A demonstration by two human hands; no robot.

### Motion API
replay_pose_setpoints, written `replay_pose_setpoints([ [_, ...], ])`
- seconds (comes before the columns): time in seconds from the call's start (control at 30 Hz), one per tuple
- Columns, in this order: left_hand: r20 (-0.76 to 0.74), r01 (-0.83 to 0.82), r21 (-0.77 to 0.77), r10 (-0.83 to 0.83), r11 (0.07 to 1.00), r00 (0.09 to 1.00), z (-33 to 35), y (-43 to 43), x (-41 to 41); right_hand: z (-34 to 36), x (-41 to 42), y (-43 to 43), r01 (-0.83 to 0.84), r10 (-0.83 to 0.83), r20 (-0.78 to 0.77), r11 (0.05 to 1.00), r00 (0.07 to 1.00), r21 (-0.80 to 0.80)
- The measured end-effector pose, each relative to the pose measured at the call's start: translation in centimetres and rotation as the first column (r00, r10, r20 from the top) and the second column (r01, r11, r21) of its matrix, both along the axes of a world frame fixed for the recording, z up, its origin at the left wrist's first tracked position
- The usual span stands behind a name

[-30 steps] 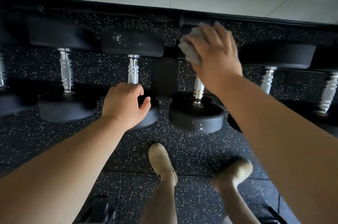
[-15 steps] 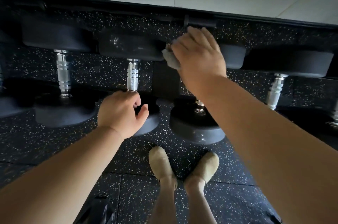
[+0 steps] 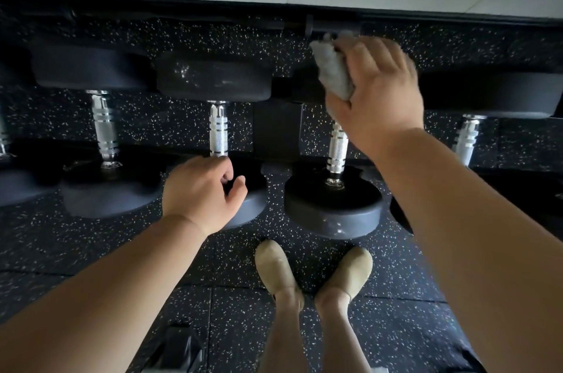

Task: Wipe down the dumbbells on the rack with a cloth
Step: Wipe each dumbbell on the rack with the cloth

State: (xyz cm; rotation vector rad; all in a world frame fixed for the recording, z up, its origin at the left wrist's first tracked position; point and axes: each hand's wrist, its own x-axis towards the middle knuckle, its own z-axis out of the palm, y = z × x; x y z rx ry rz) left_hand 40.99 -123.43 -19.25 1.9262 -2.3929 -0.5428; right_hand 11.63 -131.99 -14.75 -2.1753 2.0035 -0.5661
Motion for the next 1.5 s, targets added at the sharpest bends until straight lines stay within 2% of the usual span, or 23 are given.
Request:
replay_pose_setpoints([
  [0.07, -0.006, -0.002, -0.003, 0.002, 1.000, 1.000, 0.0, 0.0, -0.1, -0.1, -2.5, 1.1, 0.194, -0.208, 0.148, 0.975, 0.967, 0.108],
  [0.1, -0.006, -0.003, -0.005, 0.003, 1.000, 1.000, 0.0, 0.0, -0.1, 0.0, -3.3, 1.7, 0.322, -0.369, 0.252, 0.924, 0.895, 0.207],
  [0.17, -0.004, -0.002, -0.001, 0.002, 1.000, 1.000, -0.1, 0.0, -0.1, -0.3, -3.7, 3.2, 0.470, -0.618, 0.341, 0.774, 0.709, 0.425],
  [0.23, -0.006, 0.004, 0.003, -0.004, 1.000, 1.000, -0.2, 0.0, 0.0, -0.9, -3.2, 4.6, 0.492, -0.715, 0.352, 0.682, 0.604, 0.542],
  [0.3, 0.003, 0.014, -0.003, -0.014, 1.000, 1.000, -0.3, 0.0, 0.1, -1.5, -1.8, 5.6, 0.452, -0.741, 0.365, 0.646, 0.563, 0.615],
  [0.47, 0.028, 0.021, -0.010, -0.021, 1.000, 0.999, -0.4, 0.0, 0.0, -3.7, 1.5, 8.0, 0.192, -0.583, 0.269, 0.608, 0.767, 0.770],
  [0.53, 0.029, 0.017, -0.005, -0.017, 1.000, 0.999, -0.4, 0.0, 0.0, -4.5, 1.5, 8.2, 0.211, -0.515, 0.178, 0.608, 0.838, 0.765],
  [0.63, 0.029, 0.011, -0.010, -0.011, 1.000, 1.000, -0.4, 0.0, -0.1, -4.9, 0.8, 6.6, 0.254, -0.318, -0.053, 0.637, 0.947, 0.728],
  [0.67, 0.026, 0.010, -0.017, -0.009, 1.000, 1.000, -0.4, 0.0, -0.1, -5.1, 0.6, 5.8, 0.250, -0.308, -0.049, 0.657, 0.950, 0.711],
  [0.7, 0.021, 0.008, -0.023, -0.007, 1.000, 1.000, -0.4, 0.1, -0.1, -5.1, 0.5, 5.1, 0.257, -0.377, 0.014, 0.657, 0.926, 0.709],
  [0.77, 0.016, 0.008, -0.036, -0.008, 0.999, 1.000, -0.4, 0.2, -0.1, -5.3, 0.6, 4.1, 0.283, -0.592, 0.218, 0.635, 0.776, 0.719],
  [0.83, 0.023, 0.012, -0.041, -0.011, 0.999, 1.000, -0.5, 0.2, -0.1, -6.1, 0.9, 4.0, 0.316, -0.669, 0.286, 0.628, 0.686, 0.711],
  [0.87, 0.026, 0.011, -0.037, -0.010, 0.999, 1.000, -0.5, 0.1, -0.1, -6.5, 1.0, 4.4, 0.301, -0.661, 0.274, 0.618, 0.698, 0.726],
  [0.9, 0.028, 0.009, -0.028, -0.008, 1.000, 1.000, -0.5, 0.1, -0.1, -6.7, 0.8, 5.0, 0.274, -0.616, 0.225, 0.608, 0.755, 0.745],
  [1.0, 0.036, 0.006, -0.013, -0.005, 1.000, 0.999, -0.4, 0.1, -0.1, -6.8, -0.4, 7.5, 0.143, -0.295, 0.015, 0.508, 0.955, 0.849],
  [1.1, 0.037, -0.004, -0.014, 0.005, 1.000, 0.999, -0.4, 0.1, -0.2, -6.8, -0.9, 8.9, 0.069, -0.104, -0.024, 0.460, 0.994, 0.885],
  [1.13, 0.037, -0.005, -0.018, 0.005, 1.000, 0.999, -0.4, 0.1, -0.2, -6.6, -0.9, 8.5, 0.047, -0.094, -0.003, 0.473, 0.996, 0.880],
  [1.2, 0.036, -0.002, -0.025, 0.003, 1.000, 0.999, -0.4, 0.1, -0.2, -5.9, -0.4, 6.6, 0.071, -0.272, 0.105, 0.565, 0.956, 0.822],
  [1.27, 0.030, -0.003, -0.027, 0.004, 1.000, 1.000, -0.3, 0.1, -0.2, -6.1, -0.2, 4.1, 0.180, -0.485, 0.232, 0.662, 0.843, 0.728],
  [1.3, 0.029, -0.002, -0.027, 0.003, 1.000, 1.000, -0.3, 0.1, -0.1, -6.1, 0.0, 3.0, 0.224, -0.526, 0.253, 0.681, 0.812, 0.697],
  [1.37, 0.027, 0.001, -0.022, 0.000, 1.000, 1.000, -0.3, 0.1, -0.2, -6.6, 0.3, 2.6, 0.212, -0.539, 0.276, 0.675, 0.796, 0.707],
  [1.43, 0.024, 0.005, -0.016, -0.004, 1.000, 1.000, -0.4, 0.1, -0.1, -6.9, -0.4, 3.7, 0.074, -0.469, 0.315, 0.643, 0.825, 0.762],
  [1.5, 0.024, 0.010, -0.018, -0.010, 1.000, 1.000, -0.4, 0.1, -0.1, -6.5, -0.9, 6.2, -0.072, -0.371, 0.302, 0.522, 0.878, 0.850],
])
